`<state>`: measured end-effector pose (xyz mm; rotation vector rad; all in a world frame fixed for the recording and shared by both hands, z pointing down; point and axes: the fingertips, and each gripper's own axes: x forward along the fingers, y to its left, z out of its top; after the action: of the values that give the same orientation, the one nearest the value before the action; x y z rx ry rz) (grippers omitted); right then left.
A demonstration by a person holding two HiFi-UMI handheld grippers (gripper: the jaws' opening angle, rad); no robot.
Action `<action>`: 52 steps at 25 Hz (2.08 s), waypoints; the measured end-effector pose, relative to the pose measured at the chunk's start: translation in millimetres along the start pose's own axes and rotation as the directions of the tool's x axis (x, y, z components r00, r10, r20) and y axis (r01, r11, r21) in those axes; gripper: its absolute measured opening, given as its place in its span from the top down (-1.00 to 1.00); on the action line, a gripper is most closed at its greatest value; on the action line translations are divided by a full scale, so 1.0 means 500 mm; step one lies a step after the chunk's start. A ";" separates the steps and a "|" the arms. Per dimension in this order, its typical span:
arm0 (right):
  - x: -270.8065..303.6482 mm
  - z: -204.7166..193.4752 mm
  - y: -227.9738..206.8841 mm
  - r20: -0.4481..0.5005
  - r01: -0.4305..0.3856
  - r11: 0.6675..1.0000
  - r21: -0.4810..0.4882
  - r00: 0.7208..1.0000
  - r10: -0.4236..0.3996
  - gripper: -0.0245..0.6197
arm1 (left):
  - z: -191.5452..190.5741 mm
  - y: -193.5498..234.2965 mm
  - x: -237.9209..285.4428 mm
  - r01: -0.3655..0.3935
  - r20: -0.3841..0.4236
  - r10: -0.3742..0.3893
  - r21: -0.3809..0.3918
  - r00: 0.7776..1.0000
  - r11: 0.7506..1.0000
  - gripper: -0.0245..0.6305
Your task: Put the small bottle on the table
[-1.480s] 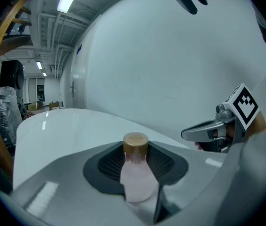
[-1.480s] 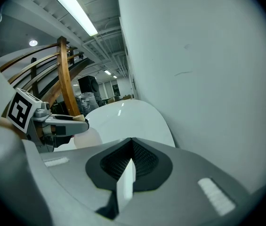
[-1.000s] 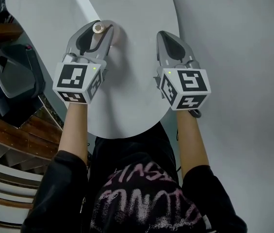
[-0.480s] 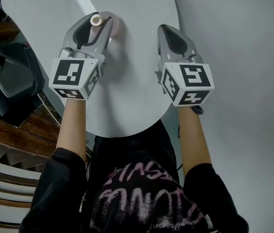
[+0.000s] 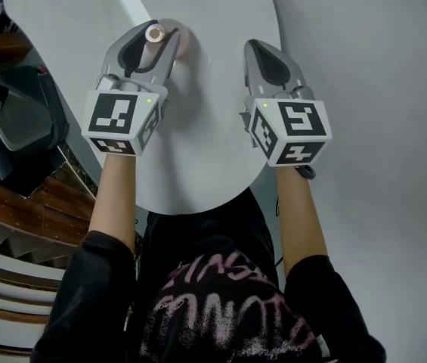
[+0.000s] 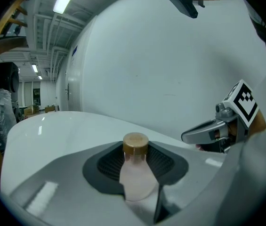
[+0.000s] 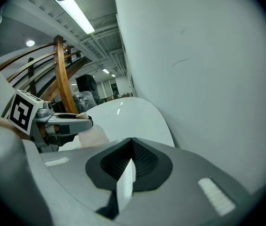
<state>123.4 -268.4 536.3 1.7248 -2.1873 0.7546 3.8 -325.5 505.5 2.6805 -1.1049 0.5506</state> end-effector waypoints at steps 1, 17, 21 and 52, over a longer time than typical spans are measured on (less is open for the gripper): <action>0.001 0.002 0.002 0.000 -0.001 1.000 -0.001 1.000 0.001 0.90 | 0.001 0.002 0.000 0.000 -0.001 0.000 -0.003 1.000 1.000 0.48; -0.013 0.016 0.019 0.024 -0.002 1.000 -0.005 1.000 0.002 0.90 | 0.014 0.004 -0.015 -0.005 0.016 0.005 -0.020 1.000 1.000 0.48; -0.016 0.033 0.021 0.034 -0.004 1.000 -0.011 0.999 0.005 0.90 | 0.032 0.009 -0.020 -0.009 0.036 0.010 -0.025 0.999 1.000 0.48; -0.093 0.102 0.114 0.116 -0.014 0.998 -0.069 0.993 0.022 0.90 | 0.107 0.030 -0.177 -0.086 0.141 0.089 -0.029 0.986 0.996 0.93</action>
<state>87.2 -248.5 456.8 1.7590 -2.2791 0.5902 -50.5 -295.9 421.0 2.6975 -1.2632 0.3618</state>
